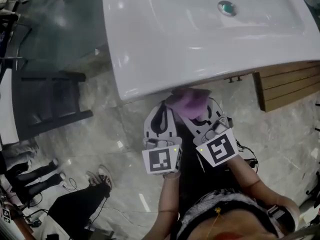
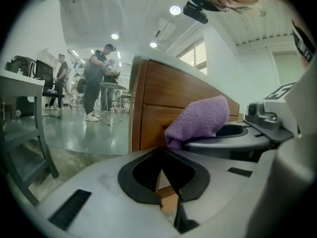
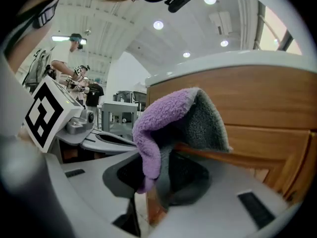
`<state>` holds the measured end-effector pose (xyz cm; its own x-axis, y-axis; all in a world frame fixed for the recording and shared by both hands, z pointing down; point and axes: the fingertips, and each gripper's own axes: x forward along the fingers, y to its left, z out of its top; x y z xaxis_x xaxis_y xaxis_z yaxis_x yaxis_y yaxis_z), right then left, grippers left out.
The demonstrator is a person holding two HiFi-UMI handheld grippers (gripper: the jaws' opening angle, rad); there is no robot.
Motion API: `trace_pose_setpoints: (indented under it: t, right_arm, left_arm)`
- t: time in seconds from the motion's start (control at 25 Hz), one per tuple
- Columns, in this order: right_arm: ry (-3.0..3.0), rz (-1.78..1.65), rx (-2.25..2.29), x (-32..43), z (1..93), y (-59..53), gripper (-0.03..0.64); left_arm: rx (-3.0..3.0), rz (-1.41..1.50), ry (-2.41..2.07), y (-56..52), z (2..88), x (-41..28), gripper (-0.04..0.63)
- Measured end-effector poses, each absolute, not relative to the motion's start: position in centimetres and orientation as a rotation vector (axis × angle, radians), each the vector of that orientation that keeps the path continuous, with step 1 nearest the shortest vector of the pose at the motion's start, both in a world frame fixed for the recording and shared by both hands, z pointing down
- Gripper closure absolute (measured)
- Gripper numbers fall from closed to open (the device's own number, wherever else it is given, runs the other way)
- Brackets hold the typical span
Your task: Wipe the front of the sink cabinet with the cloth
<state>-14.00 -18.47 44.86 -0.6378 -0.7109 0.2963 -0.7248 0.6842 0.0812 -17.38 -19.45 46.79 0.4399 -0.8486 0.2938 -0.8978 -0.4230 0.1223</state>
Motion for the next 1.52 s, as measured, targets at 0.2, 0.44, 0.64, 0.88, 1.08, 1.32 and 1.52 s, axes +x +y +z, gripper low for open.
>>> trace_pose_setpoints:
  t: [0.2, 0.44, 0.64, 0.88, 1.08, 1.32, 1.52]
  right_arm:
    - [-2.700, -0.008, 1.179, -13.1, 48.4, -18.0, 0.454]
    - [-2.706, -0.144, 1.217, -11.3, 49.2, -16.2, 0.456]
    - [-2.739, -0.147, 1.245, -11.2, 47.0, -16.4, 0.454]
    - [-2.692, -0.186, 1.267, -12.2, 46.2, -16.1, 0.454]
    - [-2.650, -0.267, 1.317, -13.3, 45.4, -18.1, 0.454]
    - [-2.688, -0.323, 1.327, -14.8, 44.0, -18.5, 0.454]
    - [-2.706, -0.433, 1.285, -16.4, 42.1, -18.6, 0.454]
  left_arm:
    - [2.487, 0.153, -1.638, -19.1, 49.2, -16.8, 0.598]
    - [2.509, 0.057, -1.782, -17.5, 48.9, -16.8, 0.598]
    - [2.527, 0.050, -1.865, -17.2, 45.9, -17.3, 0.598]
    - [2.535, 0.152, -1.853, -16.9, 45.3, -18.0, 0.598]
    - [2.511, 0.148, -1.949, -18.1, 45.2, -20.7, 0.598]
    - [2.494, 0.018, -1.808, -17.2, 47.4, -20.2, 0.598]
    - [2.484, -0.029, -1.812, -17.1, 46.6, -20.4, 0.598]
